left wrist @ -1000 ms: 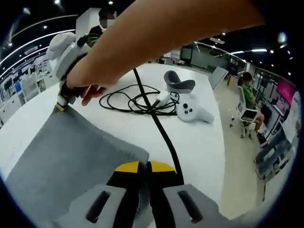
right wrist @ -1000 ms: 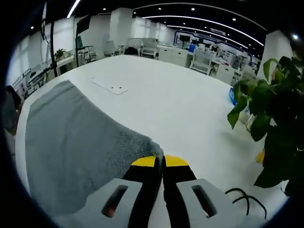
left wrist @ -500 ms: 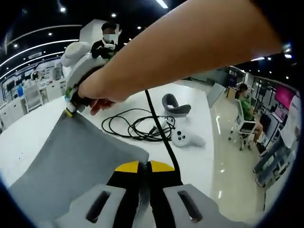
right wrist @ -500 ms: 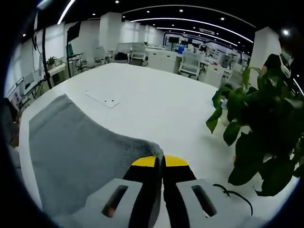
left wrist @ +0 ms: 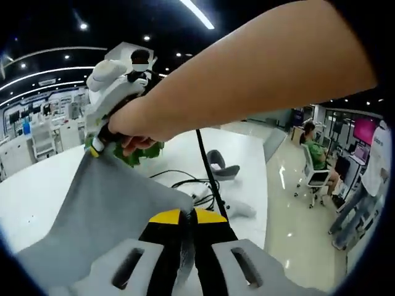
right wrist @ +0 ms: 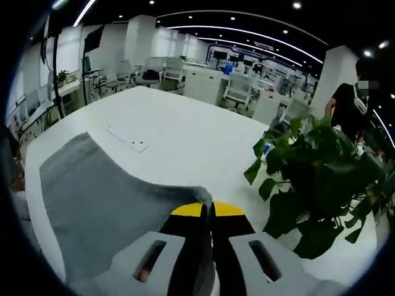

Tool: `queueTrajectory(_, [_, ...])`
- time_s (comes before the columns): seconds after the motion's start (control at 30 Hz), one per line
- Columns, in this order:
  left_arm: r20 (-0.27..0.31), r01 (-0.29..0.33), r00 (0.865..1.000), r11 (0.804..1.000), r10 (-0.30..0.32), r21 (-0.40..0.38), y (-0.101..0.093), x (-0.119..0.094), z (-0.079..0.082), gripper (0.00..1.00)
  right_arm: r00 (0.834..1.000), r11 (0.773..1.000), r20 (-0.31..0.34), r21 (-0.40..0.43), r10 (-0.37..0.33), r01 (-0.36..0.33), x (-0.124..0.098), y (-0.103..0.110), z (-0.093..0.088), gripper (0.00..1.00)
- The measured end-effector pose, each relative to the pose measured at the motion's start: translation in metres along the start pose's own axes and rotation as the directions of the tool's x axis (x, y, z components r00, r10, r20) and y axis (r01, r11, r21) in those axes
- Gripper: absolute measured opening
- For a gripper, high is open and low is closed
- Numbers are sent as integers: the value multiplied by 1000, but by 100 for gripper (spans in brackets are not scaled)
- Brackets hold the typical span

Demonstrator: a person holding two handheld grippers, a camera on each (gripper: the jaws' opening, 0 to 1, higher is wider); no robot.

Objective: Fold the towel on the table until its edges align and the towel forms a compact rectangular stack.

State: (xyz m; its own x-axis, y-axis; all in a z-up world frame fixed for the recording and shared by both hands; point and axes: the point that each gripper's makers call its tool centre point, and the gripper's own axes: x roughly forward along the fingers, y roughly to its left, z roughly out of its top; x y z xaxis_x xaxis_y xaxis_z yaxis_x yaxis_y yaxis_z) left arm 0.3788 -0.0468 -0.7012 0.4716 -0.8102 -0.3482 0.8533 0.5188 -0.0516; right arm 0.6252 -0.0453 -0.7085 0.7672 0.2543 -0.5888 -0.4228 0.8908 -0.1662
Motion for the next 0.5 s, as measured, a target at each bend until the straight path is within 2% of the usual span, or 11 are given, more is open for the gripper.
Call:
queueTrajectory(0.13, [14,-1,1000,1000,1,6,6,-13,11,6,1000,1000,0,29,3,-3,-6,3,10,1])
queueTrajectory(0.27, [28,-7,1000,1000,6,26,11,-28,20,6,1000,1000,-8,18,4,-4,-11,10,21,1])
queueTrajectory(0.4, [42,-15,999,999,14,43,16,-42,27,6,1000,996,5,84,13,-14,-15,18,34,1])
queueTrajectory(0.5, [53,-27,998,998,24,51,20,-54,30,6,1000,996,7,90,18,-19,-16,25,43,1])
